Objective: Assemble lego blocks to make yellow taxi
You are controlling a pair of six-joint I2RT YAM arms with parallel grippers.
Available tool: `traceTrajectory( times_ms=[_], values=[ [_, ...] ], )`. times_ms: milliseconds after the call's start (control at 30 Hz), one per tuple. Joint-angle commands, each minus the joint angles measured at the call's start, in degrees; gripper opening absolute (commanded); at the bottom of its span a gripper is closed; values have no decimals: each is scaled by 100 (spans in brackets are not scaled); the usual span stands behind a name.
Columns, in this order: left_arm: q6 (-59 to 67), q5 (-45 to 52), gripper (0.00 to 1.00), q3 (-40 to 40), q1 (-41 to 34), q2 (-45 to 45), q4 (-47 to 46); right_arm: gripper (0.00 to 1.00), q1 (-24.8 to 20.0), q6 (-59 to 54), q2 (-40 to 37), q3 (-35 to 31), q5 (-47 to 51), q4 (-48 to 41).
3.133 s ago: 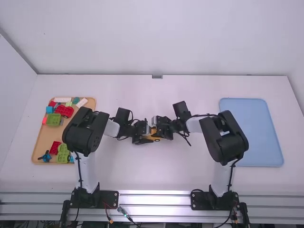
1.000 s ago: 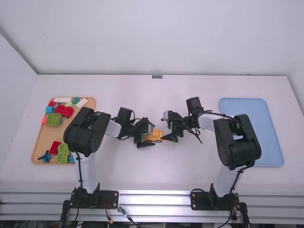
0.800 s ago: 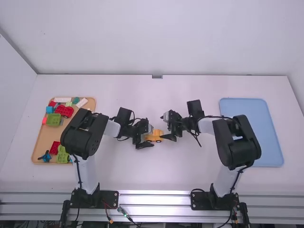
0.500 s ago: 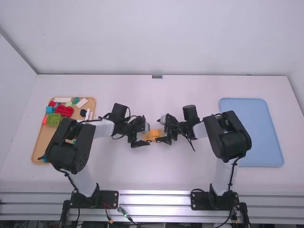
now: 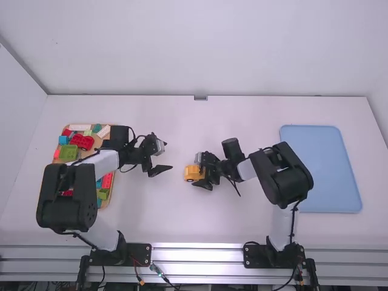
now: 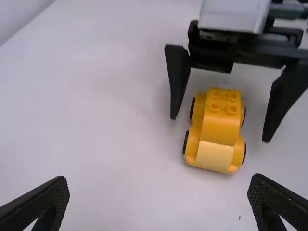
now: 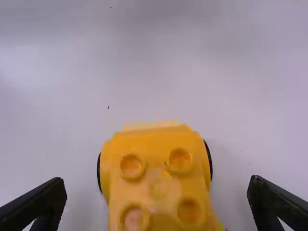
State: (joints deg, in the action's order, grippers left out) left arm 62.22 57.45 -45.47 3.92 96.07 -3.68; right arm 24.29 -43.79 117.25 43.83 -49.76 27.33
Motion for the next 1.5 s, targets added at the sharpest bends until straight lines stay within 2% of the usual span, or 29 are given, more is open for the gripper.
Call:
traceTrajectory(
  times_ms=[0,100,167,200,267,367,567,667,733,767,933,1000,1067,1133,1167,1233,1267,1367,1467],
  values=[
    [66,317,99,0,20,-105,-13,94,101,177,254,83,376,122],
    [66,319,99,0,26,-105,-7,86,68,197,332,83,269,208],
    [68,319,99,0,24,-105,-13,69,-13,197,330,83,85,229],
    [66,319,99,0,26,-105,-13,68,-17,195,330,83,70,229],
    [68,317,99,0,15,-105,7,55,-118,142,330,83,-24,225],
    [66,315,99,0,15,-105,37,45,-192,157,330,90,-39,223],
    [66,315,99,0,24,-105,72,41,-365,341,212,184,-232,177],
    [66,291,99,0,26,-105,74,41,-667,352,-116,197,-83,0],
    [59,138,99,0,20,-105,92,42,-1034,323,-494,195,214,-387],
    [59,138,99,0,20,-105,92,42,-1034,323,-494,195,214,-387],
    [63,-7,99,0,22,-105,168,42,-2151,170,-1534,190,1045,-1558],
    [63,-9,99,0,22,-105,278,41,-2839,33,-1947,190,1283,-2033],
    [61,-9,99,0,22,-105,363,41,-3189,31,-2081,190,1414,-2173],
    [66,-11,99,0,22,-105,533,41,-3934,313,-2177,188,1567,-2201],
    [66,-11,99,0,22,-105,533,41,-3934,313,-2177,188,1567,-2201],
    [63,-13,99,0,22,-105,693,41,-4634,562,-2162,186,1694,-2186],
    [61,-13,99,0,22,-105,706,41,-4675,577,-2162,184,1707,-2188],
    [59,-87,99,0,22,-105,852,42,-5274,850,-2162,184,1996,-2225],
    [22,-319,99,0,15,-105,916,42,-5633,975,-2162,181,2205,-2319]
  ],
)
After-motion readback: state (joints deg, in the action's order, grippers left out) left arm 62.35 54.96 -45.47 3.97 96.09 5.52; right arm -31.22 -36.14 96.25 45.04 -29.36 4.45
